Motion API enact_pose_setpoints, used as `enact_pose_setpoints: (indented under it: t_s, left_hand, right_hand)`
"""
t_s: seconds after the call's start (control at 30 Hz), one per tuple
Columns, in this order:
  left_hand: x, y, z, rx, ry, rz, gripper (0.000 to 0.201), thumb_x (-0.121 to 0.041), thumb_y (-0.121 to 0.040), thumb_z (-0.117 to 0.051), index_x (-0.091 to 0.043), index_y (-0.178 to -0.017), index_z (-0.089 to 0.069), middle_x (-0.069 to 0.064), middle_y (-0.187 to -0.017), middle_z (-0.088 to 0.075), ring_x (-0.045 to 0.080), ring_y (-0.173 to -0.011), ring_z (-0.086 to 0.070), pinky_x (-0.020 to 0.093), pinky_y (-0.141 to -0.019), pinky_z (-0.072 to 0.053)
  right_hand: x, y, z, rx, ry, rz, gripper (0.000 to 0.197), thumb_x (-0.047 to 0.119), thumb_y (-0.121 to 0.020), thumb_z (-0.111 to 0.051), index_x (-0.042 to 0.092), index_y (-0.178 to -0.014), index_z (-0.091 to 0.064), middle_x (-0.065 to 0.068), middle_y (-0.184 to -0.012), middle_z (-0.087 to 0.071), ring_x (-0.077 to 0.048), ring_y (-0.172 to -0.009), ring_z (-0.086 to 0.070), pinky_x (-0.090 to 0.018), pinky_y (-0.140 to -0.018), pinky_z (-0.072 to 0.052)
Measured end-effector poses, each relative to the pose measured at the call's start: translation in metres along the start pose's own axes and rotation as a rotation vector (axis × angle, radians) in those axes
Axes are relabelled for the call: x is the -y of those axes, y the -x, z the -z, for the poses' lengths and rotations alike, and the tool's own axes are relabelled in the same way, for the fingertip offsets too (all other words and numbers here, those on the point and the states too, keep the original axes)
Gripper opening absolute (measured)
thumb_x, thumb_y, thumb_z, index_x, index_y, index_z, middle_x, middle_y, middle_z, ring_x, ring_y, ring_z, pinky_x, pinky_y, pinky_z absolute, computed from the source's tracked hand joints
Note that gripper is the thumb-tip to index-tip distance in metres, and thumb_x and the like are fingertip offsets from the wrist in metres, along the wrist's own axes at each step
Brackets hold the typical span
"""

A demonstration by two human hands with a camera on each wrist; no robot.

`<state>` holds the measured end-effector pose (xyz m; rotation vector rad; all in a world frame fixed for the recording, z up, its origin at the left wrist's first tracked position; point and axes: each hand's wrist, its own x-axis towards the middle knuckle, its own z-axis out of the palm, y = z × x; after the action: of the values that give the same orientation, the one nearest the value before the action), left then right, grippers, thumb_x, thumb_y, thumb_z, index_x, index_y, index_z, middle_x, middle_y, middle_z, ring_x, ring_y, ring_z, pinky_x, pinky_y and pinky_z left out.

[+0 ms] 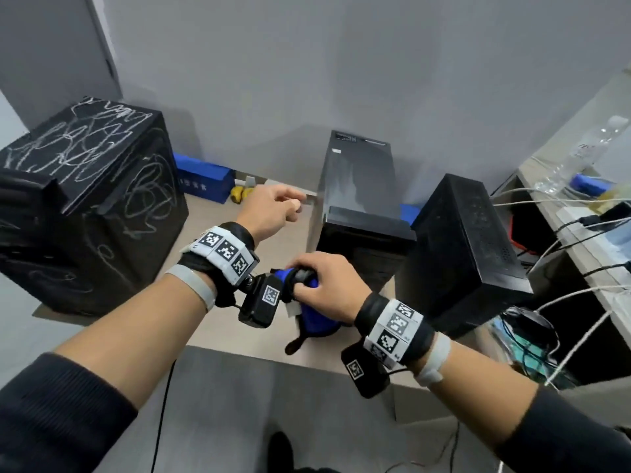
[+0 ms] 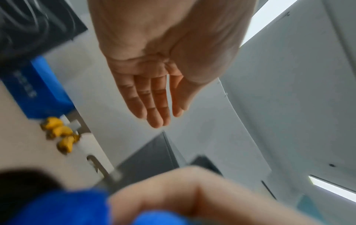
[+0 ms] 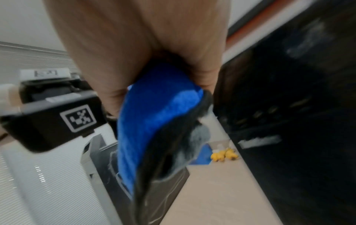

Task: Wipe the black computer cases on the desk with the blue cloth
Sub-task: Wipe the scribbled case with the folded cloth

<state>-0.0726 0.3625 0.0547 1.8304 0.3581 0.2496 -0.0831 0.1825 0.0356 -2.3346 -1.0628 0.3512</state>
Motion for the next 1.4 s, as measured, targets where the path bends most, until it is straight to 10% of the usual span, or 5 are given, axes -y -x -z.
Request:
enact_pose_setpoints:
  t_s: [0.27, 0.57, 0.77, 1.07, 1.4]
  left_hand:
    - [0.021, 0.034, 0.161, -0.567, -0.052, -0.002, 0.022, -0.005, -0.089, -0.057, -0.018, -0.098, -0.073, 0.003, -0.079, -0.071, 0.003, -0.055, -0.057, 0.015, -0.056, -0.045]
    - [0.062, 0.069, 0.322, -1.226, -0.177, 0.101, 0.029, -0.021, -0.082, -0.058, -0.03, -0.109, -0.066, -0.004, -0.108, -0.066, 0.012, -0.093, -0.061, 0.025, -0.088, -0.05]
    - [0.122, 0.056, 0.394, -0.732, 0.101, 0.554, 0.09, -0.086, -0.075, -0.046, -0.016, -0.129, -0.062, 0.001, -0.131, -0.062, 0.024, -0.123, -0.054, 0.04, -0.106, -0.032]
    - [0.129, 0.056, 0.396, -0.479, 0.218, 0.585, 0.033, -0.055, -0.096, -0.051, -0.026, -0.101, -0.065, -0.002, -0.102, -0.067, 0.017, -0.095, -0.057, 0.032, -0.073, -0.038]
    - [0.108, 0.066, 0.322, -0.386, 0.223, 0.533, 0.038, -0.052, -0.1, -0.047, -0.021, -0.089, -0.067, -0.004, -0.089, -0.068, 0.013, -0.086, -0.06, 0.036, -0.088, -0.043]
  right_hand:
    - [0.064, -0.118, -0.073, 0.112, -0.225, 0.101, 0.026, 0.016, -0.085, -0.062, 0.022, -0.11, -0.064, 0.001, -0.101, -0.067, -0.021, -0.093, -0.06, -0.031, -0.08, -0.045]
    - [0.173, -0.222, -0.103, 0.02, -0.46, 0.181, 0.02, 0.018, -0.089, -0.063, 0.019, -0.108, -0.064, 0.003, -0.097, -0.066, -0.017, -0.092, -0.058, -0.026, -0.076, -0.038]
    - [0.244, -0.245, -0.137, -0.058, -0.351, 0.333, 0.04, 0.044, -0.085, -0.064, 0.024, -0.12, -0.059, -0.005, -0.109, -0.059, -0.021, -0.105, -0.053, -0.031, -0.091, -0.041]
    - [0.24, -0.258, -0.133, 0.073, -0.273, 0.293, 0.052, 0.022, -0.067, -0.078, 0.032, -0.115, -0.061, 0.011, -0.103, -0.067, -0.013, -0.098, -0.063, -0.035, -0.093, -0.051]
    - [0.186, -0.217, -0.099, 0.132, -0.391, 0.356, 0.056, 0.005, -0.065, -0.073, 0.028, -0.115, -0.064, 0.004, -0.101, -0.067, -0.013, -0.092, -0.065, -0.034, -0.088, -0.055]
